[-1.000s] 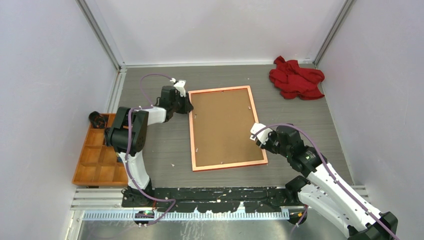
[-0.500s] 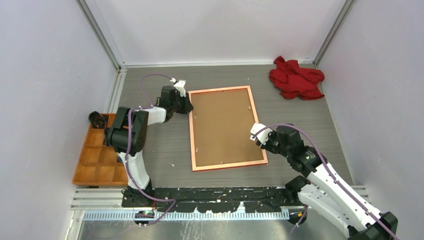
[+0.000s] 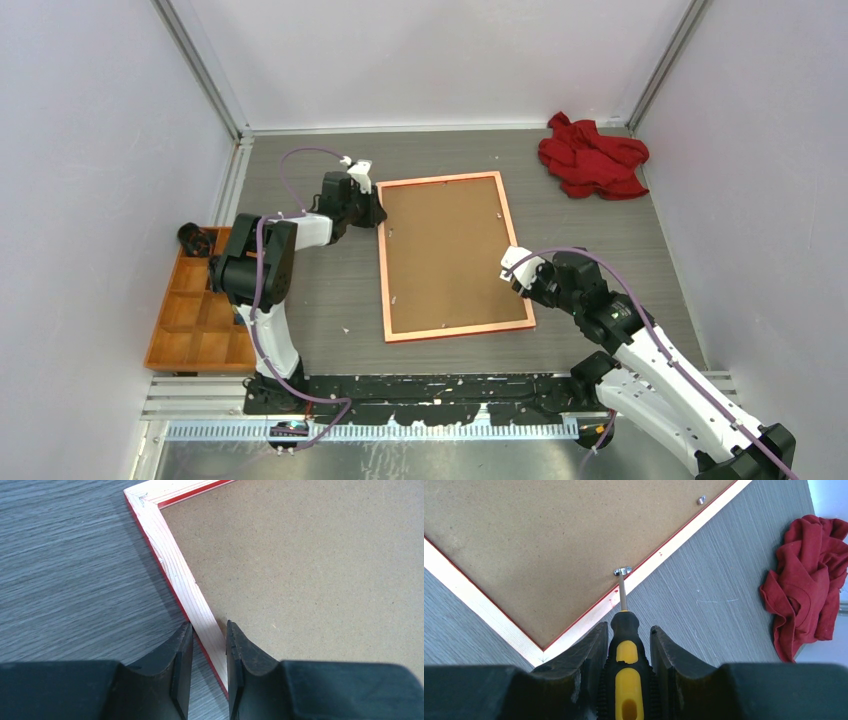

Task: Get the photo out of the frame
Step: Release the photo frame item from the photo frame, then adjust the photo frame at the center of the board.

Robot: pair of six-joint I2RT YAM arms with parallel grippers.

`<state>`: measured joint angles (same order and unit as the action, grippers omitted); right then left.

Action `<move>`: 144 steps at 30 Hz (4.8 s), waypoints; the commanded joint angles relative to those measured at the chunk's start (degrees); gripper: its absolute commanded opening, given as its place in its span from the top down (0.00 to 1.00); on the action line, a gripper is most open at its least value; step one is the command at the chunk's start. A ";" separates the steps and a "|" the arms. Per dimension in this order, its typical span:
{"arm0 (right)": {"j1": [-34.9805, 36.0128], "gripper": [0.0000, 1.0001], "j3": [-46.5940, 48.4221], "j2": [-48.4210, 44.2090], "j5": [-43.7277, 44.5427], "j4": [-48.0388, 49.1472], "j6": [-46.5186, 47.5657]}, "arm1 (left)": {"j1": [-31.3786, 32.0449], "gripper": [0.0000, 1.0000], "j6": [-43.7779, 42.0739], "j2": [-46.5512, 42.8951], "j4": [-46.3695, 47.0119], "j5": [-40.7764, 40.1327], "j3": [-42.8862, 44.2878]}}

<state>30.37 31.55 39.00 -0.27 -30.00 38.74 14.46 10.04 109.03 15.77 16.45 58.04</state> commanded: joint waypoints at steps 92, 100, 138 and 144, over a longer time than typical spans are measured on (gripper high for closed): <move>-0.82 0.99 -1.66 1.19 16.14 18.12 -3.78 | -5.44 0.58 3.41 -6.27 -6.03 16.01 4.71; -0.77 0.99 -2.11 0.81 16.50 18.47 -3.24 | -5.45 0.18 -11.07 -4.03 -24.48 10.61 19.42; -1.82 0.99 -2.28 -1.27 15.47 16.58 -2.71 | -0.57 0.11 -53.48 31.48 -65.97 7.94 70.72; -1.81 0.99 -2.46 -1.81 15.01 16.46 -2.36 | -0.57 0.13 -54.13 32.52 -66.43 4.94 70.96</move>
<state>28.75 29.17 38.72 15.09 -15.59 35.86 13.87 -42.48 140.70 -48.62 23.57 126.58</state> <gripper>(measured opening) 0.391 0.877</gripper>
